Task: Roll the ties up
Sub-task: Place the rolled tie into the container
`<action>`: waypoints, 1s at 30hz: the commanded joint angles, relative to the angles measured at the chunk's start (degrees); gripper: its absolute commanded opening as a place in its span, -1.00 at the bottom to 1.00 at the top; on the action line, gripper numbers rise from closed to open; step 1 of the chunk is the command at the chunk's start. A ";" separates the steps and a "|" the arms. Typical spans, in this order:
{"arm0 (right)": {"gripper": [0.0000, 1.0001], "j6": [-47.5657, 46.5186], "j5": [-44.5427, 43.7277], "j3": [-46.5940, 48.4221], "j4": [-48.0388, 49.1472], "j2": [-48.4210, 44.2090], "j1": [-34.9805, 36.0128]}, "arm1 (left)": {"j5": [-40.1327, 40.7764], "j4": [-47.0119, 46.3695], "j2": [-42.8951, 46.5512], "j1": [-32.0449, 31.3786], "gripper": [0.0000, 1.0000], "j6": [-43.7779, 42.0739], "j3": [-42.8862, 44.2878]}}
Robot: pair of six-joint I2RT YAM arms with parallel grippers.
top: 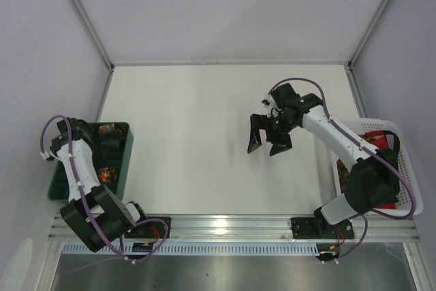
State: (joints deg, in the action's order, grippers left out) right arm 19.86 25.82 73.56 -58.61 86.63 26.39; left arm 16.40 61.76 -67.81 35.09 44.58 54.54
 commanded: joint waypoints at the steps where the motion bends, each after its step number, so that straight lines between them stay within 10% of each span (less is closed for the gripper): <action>1: 1.00 -0.26 -0.51 2.64 -1.16 0.55 0.06 | 2.40 -0.93 1.54 -0.20 0.59 0.16 -0.22; 15: 0.99 -0.35 -0.78 2.91 -1.51 1.35 0.24 | 3.37 -6.29 0.84 -0.20 0.11 -0.63 -5.06; 30: 0.99 0.01 -0.69 1.94 -1.16 0.91 0.15 | 2.14 -9.03 -2.07 -0.20 0.20 -2.12 -4.45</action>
State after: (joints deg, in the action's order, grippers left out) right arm 19.84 25.26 74.37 -59.44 87.70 26.46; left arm 18.22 54.26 -70.87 35.05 43.44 49.21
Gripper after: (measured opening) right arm 0.995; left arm 0.594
